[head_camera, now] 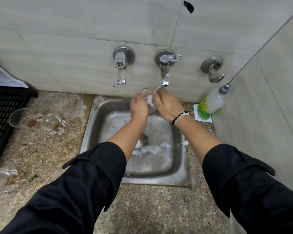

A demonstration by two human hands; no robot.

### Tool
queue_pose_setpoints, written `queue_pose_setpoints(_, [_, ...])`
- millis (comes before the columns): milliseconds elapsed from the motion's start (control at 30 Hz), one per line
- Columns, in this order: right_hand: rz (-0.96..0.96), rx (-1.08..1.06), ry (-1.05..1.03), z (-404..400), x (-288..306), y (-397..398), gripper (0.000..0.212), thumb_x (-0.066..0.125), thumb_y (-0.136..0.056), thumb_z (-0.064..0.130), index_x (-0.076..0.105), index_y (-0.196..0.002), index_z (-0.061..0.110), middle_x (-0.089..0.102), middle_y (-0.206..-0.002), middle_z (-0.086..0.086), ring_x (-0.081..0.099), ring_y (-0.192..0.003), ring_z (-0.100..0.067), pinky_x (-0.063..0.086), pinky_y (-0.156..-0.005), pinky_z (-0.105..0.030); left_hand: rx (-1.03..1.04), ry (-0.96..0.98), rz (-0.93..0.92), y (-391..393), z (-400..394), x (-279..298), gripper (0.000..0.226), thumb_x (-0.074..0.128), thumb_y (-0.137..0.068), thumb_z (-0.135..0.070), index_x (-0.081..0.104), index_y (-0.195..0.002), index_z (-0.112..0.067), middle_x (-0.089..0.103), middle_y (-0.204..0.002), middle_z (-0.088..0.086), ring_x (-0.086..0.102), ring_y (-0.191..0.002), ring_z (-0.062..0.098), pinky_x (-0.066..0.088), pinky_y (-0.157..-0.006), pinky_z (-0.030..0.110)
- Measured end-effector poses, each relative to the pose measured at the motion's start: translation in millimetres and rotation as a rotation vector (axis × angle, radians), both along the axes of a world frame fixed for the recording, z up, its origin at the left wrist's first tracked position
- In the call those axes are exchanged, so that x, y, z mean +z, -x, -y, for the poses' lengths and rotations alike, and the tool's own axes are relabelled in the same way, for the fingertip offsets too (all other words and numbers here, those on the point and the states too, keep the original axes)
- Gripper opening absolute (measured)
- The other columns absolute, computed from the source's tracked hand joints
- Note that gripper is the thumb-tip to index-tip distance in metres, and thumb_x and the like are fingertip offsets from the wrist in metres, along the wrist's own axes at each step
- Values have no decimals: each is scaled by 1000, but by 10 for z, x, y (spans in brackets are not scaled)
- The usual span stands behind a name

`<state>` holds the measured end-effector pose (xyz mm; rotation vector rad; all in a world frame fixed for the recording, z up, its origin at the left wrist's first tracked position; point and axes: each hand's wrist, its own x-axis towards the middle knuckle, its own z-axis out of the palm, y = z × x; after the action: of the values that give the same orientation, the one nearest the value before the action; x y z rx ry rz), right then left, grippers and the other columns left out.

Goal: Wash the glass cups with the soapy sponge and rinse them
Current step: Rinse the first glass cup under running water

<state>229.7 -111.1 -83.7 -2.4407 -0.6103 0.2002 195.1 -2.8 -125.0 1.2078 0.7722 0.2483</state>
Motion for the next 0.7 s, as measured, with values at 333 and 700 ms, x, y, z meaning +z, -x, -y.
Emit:
queue_pose_setpoints(333, [-822, -355, -218, -133, 70, 69, 47, 19, -99, 47, 43, -73, 16, 38, -56, -3, 29, -42, -15, 23, -45, -21, -138, -759, 275, 116, -133, -61, 20, 42, -101, -25, 51, -87, -14, 55, -78, 1, 51, -72, 14, 42, -67, 29])
queue_pose_setpoints(700, [-1040, -468, -883, -111, -228, 305, 41, 33, -104, 47, 59, -97, 17, 56, -69, -4, 38, -45, -10, 33, -40, -20, -128, 430, 79, 215, 98, 43, 70, 85, -70, -60, 71, -115, -8, 73, -105, 16, 68, -71, 24, 48, -51, 25])
